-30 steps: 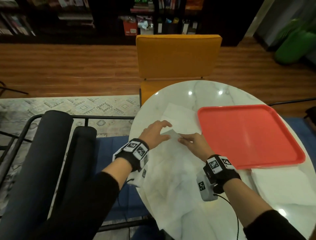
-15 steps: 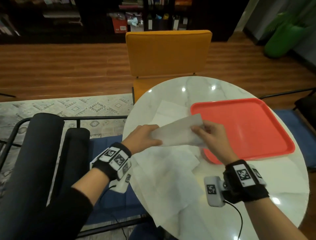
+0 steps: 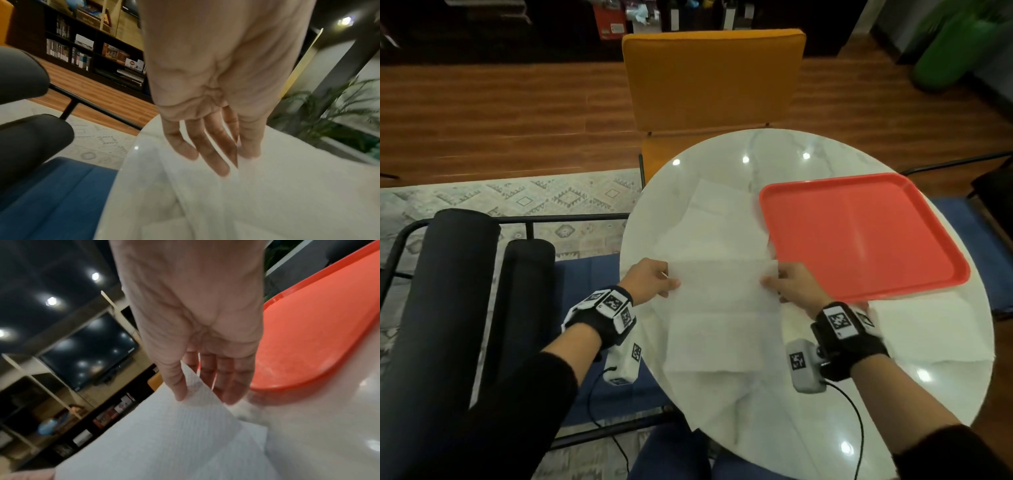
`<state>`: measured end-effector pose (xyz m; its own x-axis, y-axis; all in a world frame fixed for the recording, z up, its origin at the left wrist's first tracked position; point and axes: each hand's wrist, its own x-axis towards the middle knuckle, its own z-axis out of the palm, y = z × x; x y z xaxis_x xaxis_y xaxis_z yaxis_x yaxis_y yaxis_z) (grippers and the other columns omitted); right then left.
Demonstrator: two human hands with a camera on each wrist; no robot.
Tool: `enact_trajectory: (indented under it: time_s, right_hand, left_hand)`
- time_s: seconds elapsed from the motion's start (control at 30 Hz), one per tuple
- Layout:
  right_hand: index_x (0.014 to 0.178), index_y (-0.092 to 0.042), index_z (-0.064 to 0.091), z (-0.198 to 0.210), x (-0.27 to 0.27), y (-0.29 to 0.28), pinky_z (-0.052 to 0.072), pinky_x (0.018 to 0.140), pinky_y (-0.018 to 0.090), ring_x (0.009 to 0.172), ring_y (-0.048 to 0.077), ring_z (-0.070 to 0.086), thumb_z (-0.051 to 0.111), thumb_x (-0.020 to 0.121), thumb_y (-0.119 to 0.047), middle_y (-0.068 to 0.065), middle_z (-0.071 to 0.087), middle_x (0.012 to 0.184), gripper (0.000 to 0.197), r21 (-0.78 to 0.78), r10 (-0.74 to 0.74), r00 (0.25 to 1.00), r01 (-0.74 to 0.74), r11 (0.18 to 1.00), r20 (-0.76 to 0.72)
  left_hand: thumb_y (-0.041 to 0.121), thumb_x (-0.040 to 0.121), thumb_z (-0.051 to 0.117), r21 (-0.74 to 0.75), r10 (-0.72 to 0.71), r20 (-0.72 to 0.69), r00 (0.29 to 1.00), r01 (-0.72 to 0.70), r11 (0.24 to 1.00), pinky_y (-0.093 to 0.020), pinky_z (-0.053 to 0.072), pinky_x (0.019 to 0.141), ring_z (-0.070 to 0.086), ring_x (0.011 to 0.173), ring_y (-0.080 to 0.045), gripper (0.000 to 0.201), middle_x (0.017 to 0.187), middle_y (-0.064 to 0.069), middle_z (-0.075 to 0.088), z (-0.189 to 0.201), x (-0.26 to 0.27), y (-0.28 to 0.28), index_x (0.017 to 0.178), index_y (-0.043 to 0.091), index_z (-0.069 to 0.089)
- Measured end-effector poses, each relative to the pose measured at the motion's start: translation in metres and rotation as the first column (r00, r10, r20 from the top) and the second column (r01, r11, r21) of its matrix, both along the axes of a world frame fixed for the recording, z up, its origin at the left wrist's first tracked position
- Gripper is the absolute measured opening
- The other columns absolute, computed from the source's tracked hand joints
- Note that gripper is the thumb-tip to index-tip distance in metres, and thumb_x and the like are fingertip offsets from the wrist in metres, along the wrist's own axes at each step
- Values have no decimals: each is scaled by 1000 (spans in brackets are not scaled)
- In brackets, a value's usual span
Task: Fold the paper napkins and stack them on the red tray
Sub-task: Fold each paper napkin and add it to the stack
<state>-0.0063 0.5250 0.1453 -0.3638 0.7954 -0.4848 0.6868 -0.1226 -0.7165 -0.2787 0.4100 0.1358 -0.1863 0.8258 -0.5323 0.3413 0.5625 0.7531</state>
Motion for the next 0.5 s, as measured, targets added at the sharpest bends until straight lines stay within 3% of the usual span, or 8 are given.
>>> enact_trajectory:
  time_s: [0.07,0.13,0.2,0.3,0.4,0.5]
  right_hand:
    - [94,-2,68,-12,-5,4,52,72,39,82,28,65,69,82,-16,16,71,93,18,77,9,995,-16,997,98]
    - [89,-2,69,-16,-4,2,50,69,34,78,27,64,71,80,-15,14,71,88,16,137,-26,996,14,990,91]
    - [86,-6,70,-12,0,-6,47,62,27,71,20,62,72,79,-15,9,70,81,11,194,-52,998,45,980,31]
    - [76,-13,67,-6,12,-22,39,55,19,62,12,53,73,79,-15,0,62,67,7,256,-49,999,49,965,-6]
    - [83,-19,70,-8,28,-39,39,62,15,70,13,55,75,76,-11,-2,62,75,12,306,-27,999,31,951,-20]
    - [78,-20,70,-17,40,-57,40,67,11,75,11,54,73,73,1,2,67,88,22,292,21,999,-9,957,-38]
  left_hand:
    - [17,81,73,34,16,-112,994,-12,999,-21,45,64,57,70,-20,22,74,-10,64,-7,4,1,81,-4,67]
    - [17,79,74,119,78,-163,984,-58,991,-19,37,57,49,65,-17,23,64,-3,56,-9,7,-2,69,2,61]
    - [16,78,76,218,135,-153,979,-100,971,-17,37,57,47,60,-12,24,60,4,52,-8,10,-9,66,14,56]
    - [14,76,77,323,133,-120,984,-88,942,-6,41,64,56,67,-3,15,71,9,62,-5,18,-30,75,21,64]
    - [16,75,78,326,40,-125,991,3,945,-14,46,76,60,79,-5,15,80,7,68,-10,25,-57,74,27,67]
    - [18,77,76,269,-88,-195,977,139,953,-25,48,80,59,84,-8,17,84,7,68,-20,30,-75,75,32,67]
